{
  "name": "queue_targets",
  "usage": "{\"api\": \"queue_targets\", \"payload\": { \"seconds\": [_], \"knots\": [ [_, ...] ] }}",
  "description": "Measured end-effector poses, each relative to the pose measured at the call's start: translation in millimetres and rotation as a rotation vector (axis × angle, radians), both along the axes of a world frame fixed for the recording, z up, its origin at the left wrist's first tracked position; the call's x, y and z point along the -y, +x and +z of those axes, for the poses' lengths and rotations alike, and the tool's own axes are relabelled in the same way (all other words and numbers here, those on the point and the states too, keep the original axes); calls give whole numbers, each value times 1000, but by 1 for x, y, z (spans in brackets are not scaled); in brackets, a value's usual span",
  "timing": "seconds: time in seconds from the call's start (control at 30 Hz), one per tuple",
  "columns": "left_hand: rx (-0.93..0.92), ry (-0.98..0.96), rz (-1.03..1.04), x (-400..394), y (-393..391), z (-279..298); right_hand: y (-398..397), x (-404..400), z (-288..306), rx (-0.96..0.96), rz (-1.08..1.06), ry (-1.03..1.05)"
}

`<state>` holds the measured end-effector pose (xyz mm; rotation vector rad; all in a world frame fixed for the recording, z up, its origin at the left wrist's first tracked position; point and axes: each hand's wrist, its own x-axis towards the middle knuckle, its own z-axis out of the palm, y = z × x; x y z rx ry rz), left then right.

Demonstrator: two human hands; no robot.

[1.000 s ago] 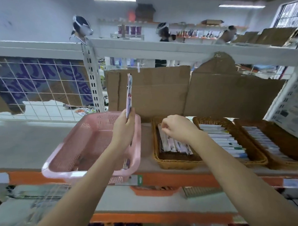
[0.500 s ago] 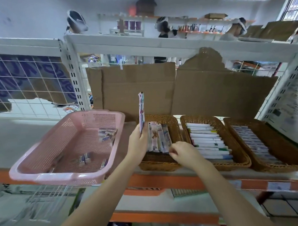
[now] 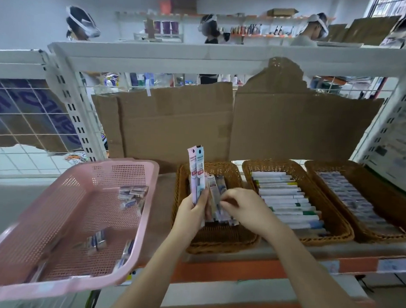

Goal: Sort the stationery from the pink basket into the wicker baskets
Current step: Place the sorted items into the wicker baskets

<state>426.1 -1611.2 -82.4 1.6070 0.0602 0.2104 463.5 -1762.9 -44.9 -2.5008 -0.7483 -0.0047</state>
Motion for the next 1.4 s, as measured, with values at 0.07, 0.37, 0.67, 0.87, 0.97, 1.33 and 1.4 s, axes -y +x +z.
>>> {"api": "queue_targets", "payload": {
  "seconds": [0.07,0.37,0.67,0.87,0.97,1.33,1.4],
  "knots": [
    [-29,-2,-31,0,1,1,4,-4,12,-76,3,183],
    [-104,11,-84,4,-1,1,15,-27,17,-467,78,642],
    [-101,-123,-87,3,-7,6,30,-21,15,-513,85,697],
    [-38,-20,11,5,-6,9,37,-20,11,-474,19,691],
    [20,25,79,6,-5,6,42,-20,7,-453,-27,696],
    [15,-25,273,-3,1,-7,98,-6,28,-418,-164,548],
    [4,-25,282,-4,1,-8,108,-9,28,-445,-173,370]
  ]
}}
